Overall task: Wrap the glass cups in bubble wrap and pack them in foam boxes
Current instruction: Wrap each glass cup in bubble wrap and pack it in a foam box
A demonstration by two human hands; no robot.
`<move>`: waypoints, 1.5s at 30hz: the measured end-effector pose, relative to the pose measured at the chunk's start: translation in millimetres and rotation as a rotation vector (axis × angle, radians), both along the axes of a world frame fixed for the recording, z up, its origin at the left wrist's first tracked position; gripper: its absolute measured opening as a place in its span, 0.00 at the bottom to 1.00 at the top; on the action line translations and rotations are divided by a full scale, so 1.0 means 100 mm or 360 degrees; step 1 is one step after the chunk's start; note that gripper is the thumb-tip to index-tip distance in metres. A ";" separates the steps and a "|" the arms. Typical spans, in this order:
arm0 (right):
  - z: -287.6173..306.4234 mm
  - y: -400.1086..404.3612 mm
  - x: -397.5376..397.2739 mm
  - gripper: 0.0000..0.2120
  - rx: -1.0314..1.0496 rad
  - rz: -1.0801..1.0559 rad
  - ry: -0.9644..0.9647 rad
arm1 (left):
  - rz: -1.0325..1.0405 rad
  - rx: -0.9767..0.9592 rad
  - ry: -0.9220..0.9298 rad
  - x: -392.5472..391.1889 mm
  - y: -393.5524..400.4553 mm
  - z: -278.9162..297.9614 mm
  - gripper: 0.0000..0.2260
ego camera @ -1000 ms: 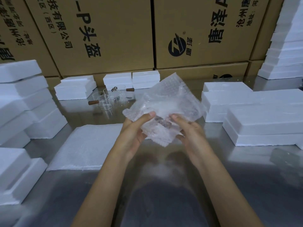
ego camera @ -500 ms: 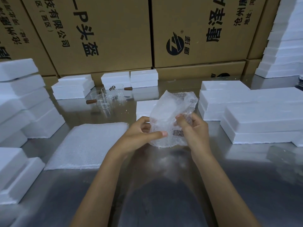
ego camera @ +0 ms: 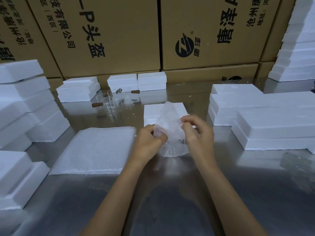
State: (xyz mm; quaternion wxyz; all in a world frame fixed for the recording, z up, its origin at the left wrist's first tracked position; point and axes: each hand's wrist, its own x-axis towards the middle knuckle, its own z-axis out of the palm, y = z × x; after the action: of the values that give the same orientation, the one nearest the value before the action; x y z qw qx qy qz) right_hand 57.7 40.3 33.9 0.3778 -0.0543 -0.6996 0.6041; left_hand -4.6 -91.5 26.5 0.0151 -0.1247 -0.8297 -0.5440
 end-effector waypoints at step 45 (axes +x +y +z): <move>-0.18 -0.12 0.01 0.20 0.1355 -0.0235 -0.0340 | -0.0192 -0.0755 0.0795 0.14 -0.03 0.04 0.10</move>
State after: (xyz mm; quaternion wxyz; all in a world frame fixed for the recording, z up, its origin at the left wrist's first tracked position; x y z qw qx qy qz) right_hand 59.0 28.4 16.3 0.3342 -0.0057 -0.9153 0.2247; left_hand 9.5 -95.0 30.8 0.1561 -0.3028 -0.8948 -0.2886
